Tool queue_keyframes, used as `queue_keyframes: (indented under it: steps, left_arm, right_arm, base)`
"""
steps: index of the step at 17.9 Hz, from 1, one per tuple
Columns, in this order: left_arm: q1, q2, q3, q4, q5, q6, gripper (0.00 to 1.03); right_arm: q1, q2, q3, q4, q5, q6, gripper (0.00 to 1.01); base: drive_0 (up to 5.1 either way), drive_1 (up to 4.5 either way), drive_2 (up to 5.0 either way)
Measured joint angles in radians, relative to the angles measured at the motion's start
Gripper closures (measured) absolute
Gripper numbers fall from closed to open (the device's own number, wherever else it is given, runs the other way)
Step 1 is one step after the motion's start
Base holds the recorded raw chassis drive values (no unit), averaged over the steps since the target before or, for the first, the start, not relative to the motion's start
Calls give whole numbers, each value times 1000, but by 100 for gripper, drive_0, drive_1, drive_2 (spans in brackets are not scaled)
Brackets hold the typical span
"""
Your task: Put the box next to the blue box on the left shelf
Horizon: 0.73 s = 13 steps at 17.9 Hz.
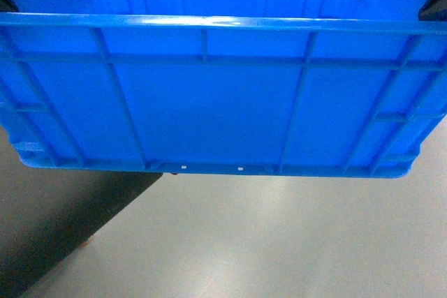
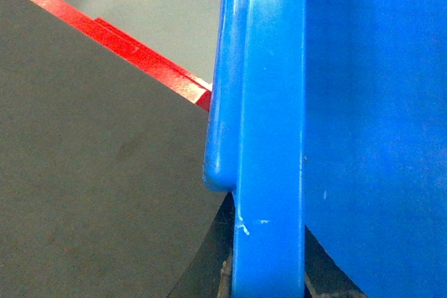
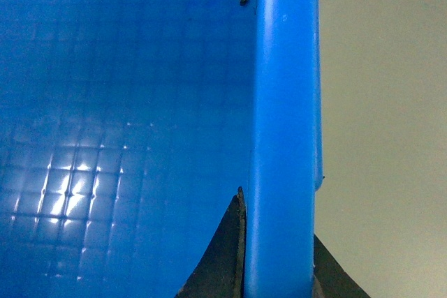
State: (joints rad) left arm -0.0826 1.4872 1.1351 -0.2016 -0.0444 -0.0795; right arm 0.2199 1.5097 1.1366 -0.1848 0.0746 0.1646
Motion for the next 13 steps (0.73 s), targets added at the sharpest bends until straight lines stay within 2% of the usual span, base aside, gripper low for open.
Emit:
queue_keyframes:
  steps: [13]
  left_arm:
    - [0,0,0,0,0,0,97]
  right_arm:
    - [0,0,0,0,0,0,93]
  base:
    - [-151,-151,-151]
